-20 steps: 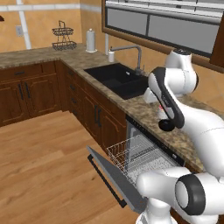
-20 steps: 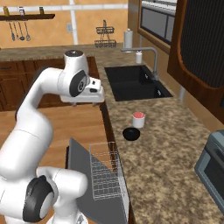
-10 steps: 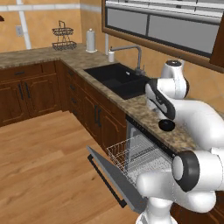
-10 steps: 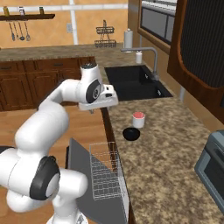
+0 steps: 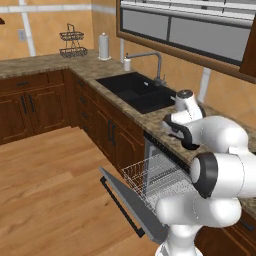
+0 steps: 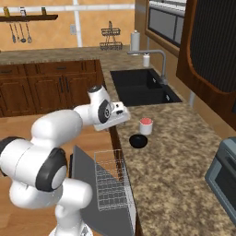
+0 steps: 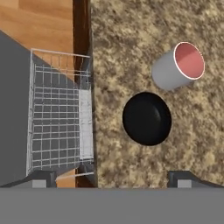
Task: Pick up the cup and bowl from the counter, place them in the dishwasher, and close the dishwasher door.
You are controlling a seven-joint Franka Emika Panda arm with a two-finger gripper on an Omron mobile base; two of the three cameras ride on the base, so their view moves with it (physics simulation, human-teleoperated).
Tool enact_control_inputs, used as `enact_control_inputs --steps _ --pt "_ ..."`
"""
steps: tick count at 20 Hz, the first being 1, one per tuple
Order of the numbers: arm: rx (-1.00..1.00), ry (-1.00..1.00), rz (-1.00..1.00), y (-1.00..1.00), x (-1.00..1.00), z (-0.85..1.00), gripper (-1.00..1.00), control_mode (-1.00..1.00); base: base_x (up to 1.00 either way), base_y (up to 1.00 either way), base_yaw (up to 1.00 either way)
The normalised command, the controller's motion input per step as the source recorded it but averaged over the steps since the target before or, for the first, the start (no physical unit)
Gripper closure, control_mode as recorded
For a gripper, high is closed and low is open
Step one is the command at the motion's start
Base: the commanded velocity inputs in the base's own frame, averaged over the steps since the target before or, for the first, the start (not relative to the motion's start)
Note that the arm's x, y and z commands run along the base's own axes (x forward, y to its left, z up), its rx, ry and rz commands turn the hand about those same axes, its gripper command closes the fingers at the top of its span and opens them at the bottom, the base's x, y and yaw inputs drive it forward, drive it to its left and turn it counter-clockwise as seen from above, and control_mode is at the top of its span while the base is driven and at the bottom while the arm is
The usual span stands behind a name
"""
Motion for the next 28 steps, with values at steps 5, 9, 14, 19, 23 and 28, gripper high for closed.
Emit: enact_control_inputs --steps 5,9,14,19,23,28 --pt "0.01 0.00 0.00 -0.53 0.43 -0.52 -1.00 -1.00 0.00 0.00 0.00" --pt "0.01 0.01 0.00 -0.30 0.38 -0.64 -1.00 -1.00 0.00 0.00 0.00" --pt "0.00 0.02 0.00 -0.07 0.38 -0.67 -1.00 -1.00 0.00 0.00 0.00" --pt "0.00 0.01 0.00 -0.04 0.42 -0.49 -1.00 -1.00 0.00 0.00 0.00" --pt "0.00 0.02 0.00 -0.16 0.35 -0.29 -1.00 -1.00 0.00 0.00 0.00" --pt "0.00 0.03 0.00 -0.20 0.38 -0.28 -1.00 -1.00 0.00 0.00 0.00"
